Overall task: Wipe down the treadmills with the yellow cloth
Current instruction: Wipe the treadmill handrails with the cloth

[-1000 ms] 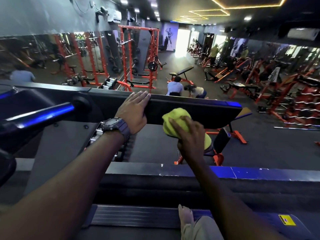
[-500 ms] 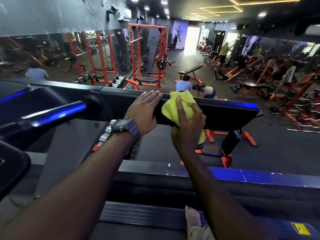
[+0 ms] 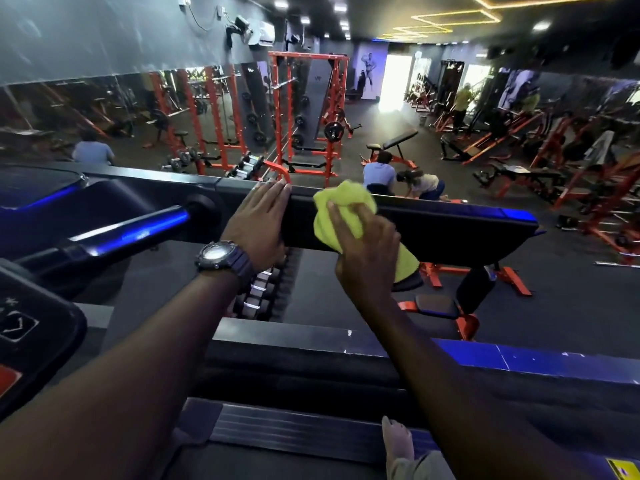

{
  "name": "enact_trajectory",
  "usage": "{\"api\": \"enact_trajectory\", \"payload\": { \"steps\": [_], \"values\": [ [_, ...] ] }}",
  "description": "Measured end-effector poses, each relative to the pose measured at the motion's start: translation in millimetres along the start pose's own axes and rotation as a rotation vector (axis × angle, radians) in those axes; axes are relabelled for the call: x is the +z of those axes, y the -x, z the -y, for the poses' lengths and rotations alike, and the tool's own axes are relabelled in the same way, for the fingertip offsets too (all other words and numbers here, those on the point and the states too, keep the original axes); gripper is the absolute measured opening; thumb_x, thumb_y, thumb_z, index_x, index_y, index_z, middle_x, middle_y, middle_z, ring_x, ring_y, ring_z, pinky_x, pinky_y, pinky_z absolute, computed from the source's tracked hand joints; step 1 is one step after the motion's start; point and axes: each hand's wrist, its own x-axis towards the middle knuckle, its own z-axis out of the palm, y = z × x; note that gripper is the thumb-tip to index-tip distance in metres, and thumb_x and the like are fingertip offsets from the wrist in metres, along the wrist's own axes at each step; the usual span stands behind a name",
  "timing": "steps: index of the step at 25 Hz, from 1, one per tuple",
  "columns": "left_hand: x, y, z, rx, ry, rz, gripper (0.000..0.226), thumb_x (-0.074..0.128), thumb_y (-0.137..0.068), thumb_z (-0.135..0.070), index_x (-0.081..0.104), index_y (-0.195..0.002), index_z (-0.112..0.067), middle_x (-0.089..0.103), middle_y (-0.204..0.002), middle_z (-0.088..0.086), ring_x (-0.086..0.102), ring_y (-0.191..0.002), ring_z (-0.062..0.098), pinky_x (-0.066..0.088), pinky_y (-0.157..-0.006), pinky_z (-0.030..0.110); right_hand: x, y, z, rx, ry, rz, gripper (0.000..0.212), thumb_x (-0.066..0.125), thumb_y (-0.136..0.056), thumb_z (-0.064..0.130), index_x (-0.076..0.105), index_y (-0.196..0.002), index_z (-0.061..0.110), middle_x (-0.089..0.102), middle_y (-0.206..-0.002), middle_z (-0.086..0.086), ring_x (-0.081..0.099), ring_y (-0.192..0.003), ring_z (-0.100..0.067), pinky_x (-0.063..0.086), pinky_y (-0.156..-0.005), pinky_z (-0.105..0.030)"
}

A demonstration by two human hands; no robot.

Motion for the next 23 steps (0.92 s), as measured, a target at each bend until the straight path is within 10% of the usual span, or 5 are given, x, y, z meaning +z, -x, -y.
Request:
{"api": "enact_trajectory", "payload": {
  "steps": [3,8,13,19,23],
  "values": [
    [3.1,-0.6,1.6,-0.018,0.06,-0.04,0.08,0.062,-0.067,-0.009,0.04,-0.143,0.001,0.041,-0.148,0.018,0.032,-0.141,0.035,0.017,-0.121,0.039,9.1,36.0,-37.3,-0.33,-0.008,0.056,0.063,0.052,-0.084,-0.004,0.061,-0.134,0.033,0.054,-0.136,0.0,0.048,-0.104,-0.031,0.046,-0.081,-0.041],
    [9.4,-1.9,2.5,-0.04,0.146,-0.113,0.074,0.057,-0.069,-0.012,0.044,-0.141,0.0,0.044,-0.147,0.016,0.035,-0.14,0.032,0.018,-0.121,0.039,-13.9,-21.7,-6.8,0.132,0.022,-0.033,0.088,0.063,-0.058,0.011,0.05,-0.142,0.034,0.05,-0.137,-0.004,0.046,-0.109,-0.032,0.039,-0.085,-0.04],
    [10.3,0.7,5.4,-0.017,0.204,-0.119,0.077,0.05,-0.064,-0.009,0.045,-0.14,-0.001,0.045,-0.147,0.015,0.036,-0.14,0.032,0.018,-0.121,0.04,15.2,24.4,-15.9,-0.375,0.032,0.049,0.05,0.046,-0.095,0.003,0.062,-0.133,0.032,0.051,-0.138,0.003,0.049,-0.106,-0.03,0.044,-0.083,-0.04],
    [6.8,1.5,-1.2,-0.036,0.19,-0.094,0.081,0.061,-0.064,-0.004,0.042,-0.143,0.0,0.041,-0.149,0.015,0.032,-0.142,0.031,0.016,-0.122,0.04,4.3,-8.4,7.1,0.027,0.031,-0.066,0.083,0.066,-0.064,0.006,0.053,-0.14,0.035,0.053,-0.131,-0.006,0.046,-0.105,-0.032,0.039,-0.084,-0.042],
    [6.7,4.7,2.6,-0.028,0.172,-0.074,0.084,0.059,-0.064,-0.007,0.038,-0.146,-0.004,0.037,-0.153,0.012,0.028,-0.144,0.029,0.013,-0.123,0.037,35.0,42.1,8.7,-0.295,0.006,0.111,0.063,0.064,-0.074,0.004,0.063,-0.13,0.032,0.06,-0.128,-0.005,0.049,-0.102,-0.031,0.039,-0.082,-0.04]
  ]
}}
